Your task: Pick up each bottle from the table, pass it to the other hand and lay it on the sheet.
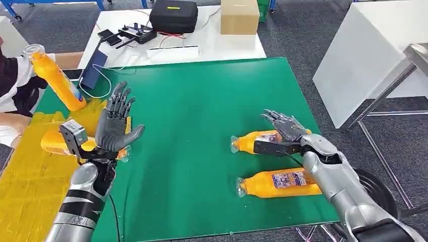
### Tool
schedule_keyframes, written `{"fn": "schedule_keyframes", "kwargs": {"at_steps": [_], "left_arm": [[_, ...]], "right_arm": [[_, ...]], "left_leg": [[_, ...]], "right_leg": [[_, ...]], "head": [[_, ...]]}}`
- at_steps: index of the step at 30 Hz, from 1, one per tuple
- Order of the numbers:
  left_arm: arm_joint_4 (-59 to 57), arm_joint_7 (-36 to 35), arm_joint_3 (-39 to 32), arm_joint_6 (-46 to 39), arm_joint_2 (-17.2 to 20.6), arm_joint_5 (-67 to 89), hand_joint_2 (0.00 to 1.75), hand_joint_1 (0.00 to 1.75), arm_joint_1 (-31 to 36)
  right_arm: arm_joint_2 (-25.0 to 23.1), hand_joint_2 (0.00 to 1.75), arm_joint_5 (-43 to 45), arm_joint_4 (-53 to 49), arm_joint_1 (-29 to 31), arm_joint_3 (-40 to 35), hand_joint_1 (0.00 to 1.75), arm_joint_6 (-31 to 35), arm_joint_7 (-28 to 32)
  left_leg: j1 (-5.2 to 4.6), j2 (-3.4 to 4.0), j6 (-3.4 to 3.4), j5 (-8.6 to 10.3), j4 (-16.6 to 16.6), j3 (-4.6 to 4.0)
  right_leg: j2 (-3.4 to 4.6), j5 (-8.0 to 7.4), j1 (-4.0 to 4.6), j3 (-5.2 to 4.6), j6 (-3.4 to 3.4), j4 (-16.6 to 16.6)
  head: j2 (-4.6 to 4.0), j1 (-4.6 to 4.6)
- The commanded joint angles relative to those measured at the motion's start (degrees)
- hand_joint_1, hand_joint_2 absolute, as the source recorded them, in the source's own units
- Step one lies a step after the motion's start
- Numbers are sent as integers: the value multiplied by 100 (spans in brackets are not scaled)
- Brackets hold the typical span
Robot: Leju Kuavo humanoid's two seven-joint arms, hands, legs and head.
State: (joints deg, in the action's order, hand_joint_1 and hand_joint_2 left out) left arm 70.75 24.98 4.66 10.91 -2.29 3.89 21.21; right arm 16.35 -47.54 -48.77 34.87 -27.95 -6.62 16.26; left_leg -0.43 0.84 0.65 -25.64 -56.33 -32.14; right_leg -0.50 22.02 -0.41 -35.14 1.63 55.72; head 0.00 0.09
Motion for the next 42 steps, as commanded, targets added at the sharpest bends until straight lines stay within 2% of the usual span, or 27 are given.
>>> {"fn": "schedule_keyframes", "kwargs": {"at_steps": [1, 3, 4, 10, 14, 15, 17, 18, 21, 29, 37, 42], "left_arm": [[-570, -7, -10, -14, 45, -47, 175, 0, 284], [-570, -7, -10, -14, 45, -47, 175, 0, 284], [-585, -7, -12, -21, 39, -49, 175, 0, 293], [-718, 14, -54, -24, 51, -97, 175, 0, 339], [-766, 22, -66, -25, 57, -107, 175, 0, 354], [-769, 23, -70, -25, 60, -109, 175, 0, 352], [-761, 34, -76, -22, 59, -128, 175, 0, 344], [-767, 34, -74, -17, 60, -132, 175, 0, 346], [-821, 38, -56, -13, 65, -149, 175, 0, 380], [-863, 36, -31, -13, 73, -180, 175, 0, 394], [-921, 38, 1, 25, 73, -204, 175, 0, 413], [-961, 43, 49, -29, 59, -204, 175, 0, 426]], "right_arm": [[78, 175, 75, 869, 664, -567, 0, -140, -8], [78, 175, 75, 869, 664, -567, 0, -140, -8], [88, 175, 77, 889, 678, -606, 0, -160, -9], [254, 175, 203, 1106, 916, -888, 0, -351, -39], [339, 175, 269, 1193, 1025, -917, 0, -415, -26], [365, 175, 278, 1205, 1051, -914, 0, -425, -28], [435, 175, 326, 1369, 1187, -1037, 0, -468, -146], [473, 175, 351, 1416, 1227, -1061, 0, -530, -123], [617, 175, 420, 1538, 1329, -1193, 0, -685, -61], [685, 175, 483, 1715, 1382, -1339, 0, -636, -183], [792, 175, 532, 1877, 1411, -1452, 0, -853, -136], [577, 175, 518, 1978, 1172, -1526, 0, -544, -65]], "left_leg": [[3, -2, -5, -5, 0, 12], [14, -9, -11, -19, -9, 34], [5, -5, -6, -8, -3, 16], [13, -9, -11, -20, -14, 30], [-1, -7, -3, -3, 0, 8], [10, -12, -10, -19, -13, 29], [-1, -7, -4, -3, -1, 7], [11, -11, -11, -21, -15, 29], [1, -12, -6, -7, -5, 11], [0, -9, -4, -3, -3, 4], [6, -9, -8, -13, -9, 18], [6, -8, -6, -7, 0, 18]], "right_leg": [[4, 3, 2, 12, -1, -1], [5, 15, 12, 38, -4, 1], [3, 6, 4, 16, -2, 0], [6, 15, 10, 33, -4, 6], [-1, 3, -2, 8, -1, 1], [3, 15, 9, 33, -4, 6], [0, 3, -2, 7, -1, 1], [5, 17, 9, 33, -4, 7], [-3, 7, 1, 14, -1, 3], [-4, 3, 0, 8, -1, 0], [2, 9, 5, 21, -2, 2], [-1, 4, 7, 22, -2, -7]], "head": [[0, -2], [0, 0], [0, -2], [0, -4], [0, -2], [0, -2], [0, -2], [0, 0], [0, -2], [0, -2], [0, -2], [0, -2]]}}
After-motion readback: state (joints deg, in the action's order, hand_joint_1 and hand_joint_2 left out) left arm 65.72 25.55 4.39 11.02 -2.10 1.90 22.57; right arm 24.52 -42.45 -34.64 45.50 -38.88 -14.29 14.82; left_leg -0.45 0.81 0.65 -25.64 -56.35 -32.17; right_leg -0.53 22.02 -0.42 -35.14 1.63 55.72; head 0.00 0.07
